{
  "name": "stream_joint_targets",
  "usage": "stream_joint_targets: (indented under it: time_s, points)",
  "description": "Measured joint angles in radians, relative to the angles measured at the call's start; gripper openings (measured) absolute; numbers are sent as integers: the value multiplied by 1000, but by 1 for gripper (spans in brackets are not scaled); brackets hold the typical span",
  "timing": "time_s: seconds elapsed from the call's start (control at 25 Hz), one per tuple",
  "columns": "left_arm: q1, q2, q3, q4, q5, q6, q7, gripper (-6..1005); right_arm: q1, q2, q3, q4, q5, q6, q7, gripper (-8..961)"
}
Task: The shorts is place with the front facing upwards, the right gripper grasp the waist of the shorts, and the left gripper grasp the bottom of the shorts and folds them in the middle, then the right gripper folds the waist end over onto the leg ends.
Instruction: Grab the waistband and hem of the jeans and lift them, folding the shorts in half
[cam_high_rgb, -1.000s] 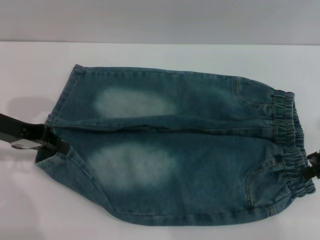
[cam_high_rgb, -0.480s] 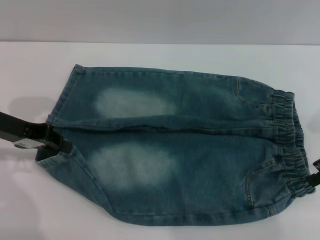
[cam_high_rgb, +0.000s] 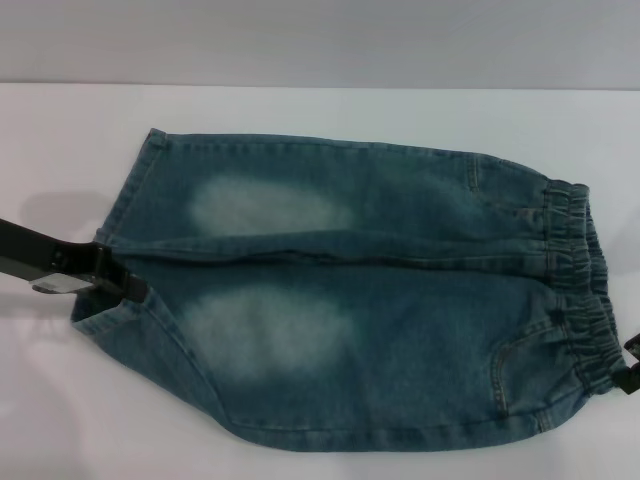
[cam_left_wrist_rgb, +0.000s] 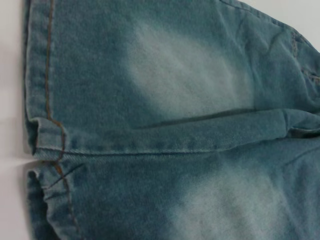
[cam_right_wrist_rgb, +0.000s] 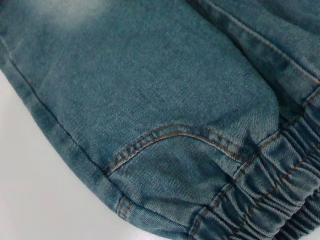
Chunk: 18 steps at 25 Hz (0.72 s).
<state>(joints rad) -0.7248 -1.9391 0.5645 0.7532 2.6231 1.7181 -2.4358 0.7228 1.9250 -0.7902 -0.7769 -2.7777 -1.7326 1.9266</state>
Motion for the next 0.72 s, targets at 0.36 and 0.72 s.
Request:
stream_joint_targets:
  time_s: [0.36, 0.72]
  points:
    - [-4, -2, 0, -5, 0, -11, -2, 82, 1, 9, -4, 0, 3, -7, 1, 582]
    - [-7, -3, 0, -12, 0, -19, 1, 87, 0, 15, 8, 3, 61, -27, -9, 581]
